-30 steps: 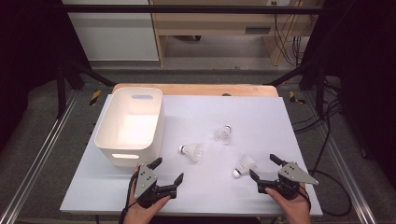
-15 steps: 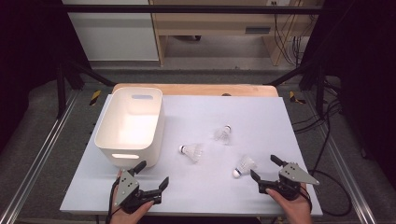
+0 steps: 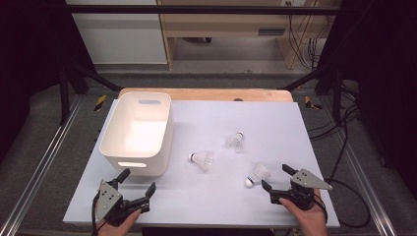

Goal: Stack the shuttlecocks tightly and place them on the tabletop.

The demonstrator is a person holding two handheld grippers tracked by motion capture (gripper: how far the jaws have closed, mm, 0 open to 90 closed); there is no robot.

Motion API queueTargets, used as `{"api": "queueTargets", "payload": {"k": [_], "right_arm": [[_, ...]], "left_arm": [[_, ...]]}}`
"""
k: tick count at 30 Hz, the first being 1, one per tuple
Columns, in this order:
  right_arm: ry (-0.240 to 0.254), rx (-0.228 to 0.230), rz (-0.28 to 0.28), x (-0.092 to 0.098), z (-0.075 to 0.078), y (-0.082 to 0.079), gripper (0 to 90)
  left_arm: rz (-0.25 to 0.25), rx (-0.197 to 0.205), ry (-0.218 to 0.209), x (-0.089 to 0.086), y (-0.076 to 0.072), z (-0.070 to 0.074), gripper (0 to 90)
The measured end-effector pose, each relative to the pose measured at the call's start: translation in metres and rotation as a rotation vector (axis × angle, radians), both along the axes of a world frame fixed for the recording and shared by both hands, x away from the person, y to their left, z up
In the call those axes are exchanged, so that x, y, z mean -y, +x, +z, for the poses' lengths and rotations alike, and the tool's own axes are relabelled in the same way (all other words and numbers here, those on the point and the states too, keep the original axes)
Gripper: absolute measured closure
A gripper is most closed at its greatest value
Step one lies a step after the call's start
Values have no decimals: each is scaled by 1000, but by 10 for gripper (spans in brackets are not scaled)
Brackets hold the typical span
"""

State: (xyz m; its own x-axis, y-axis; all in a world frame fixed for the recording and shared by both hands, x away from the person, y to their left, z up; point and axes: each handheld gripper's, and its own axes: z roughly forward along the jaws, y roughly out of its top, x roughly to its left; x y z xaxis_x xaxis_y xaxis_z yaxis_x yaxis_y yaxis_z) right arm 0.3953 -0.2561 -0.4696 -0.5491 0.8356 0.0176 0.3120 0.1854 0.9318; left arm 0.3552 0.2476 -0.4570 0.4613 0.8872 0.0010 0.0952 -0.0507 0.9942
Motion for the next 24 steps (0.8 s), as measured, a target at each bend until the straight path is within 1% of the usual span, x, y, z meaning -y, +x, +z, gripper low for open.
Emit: {"api": "queueTargets", "payload": {"k": [2, 6, 7, 9, 11, 13, 16, 17, 19, 21, 22, 24], "right_arm": [[-5, 1, -2, 1, -1, 0, 66], [-14, -3, -9, 3, -1, -2, 79], [-14, -9, -9, 4, -1, -2, 84], [-30, -19, -8, 2, -1, -1, 85], [-50, -28, 11, 0, 0, 0, 81], [-62, -51, 20, -3, 1, 2, 75], [-89, -72, 42, -5, 3, 6, 87], [-109, -87, 52, -6, 4, 9, 95], [-119, -101, 64, -6, 5, 11, 102], [-121, -120, 83, -5, 6, 13, 112], [-124, -130, 92, -4, 5, 15, 113], [-144, -144, 106, -4, 4, 17, 120]], "left_arm": [[13, 3, -5, -4, 1, 0, 44], [28, 4, -9, -8, 3, -2, 44], [29, 4, -6, -8, 3, -2, 44], [30, 4, 5, -9, 4, -3, 44], [32, 9, 20, -9, 4, -3, 45], [34, 10, 16, -10, 4, -3, 46], [40, 14, 1, -13, 5, -3, 46], [41, 14, -1, -13, 5, -3, 47], [42, 14, 1, -13, 5, -3, 46], [48, 13, 12, -14, 5, -4, 47], [48, 11, 8, -14, 5, -4, 47], [49, 12, 7, -14, 6, -4, 47]]}}
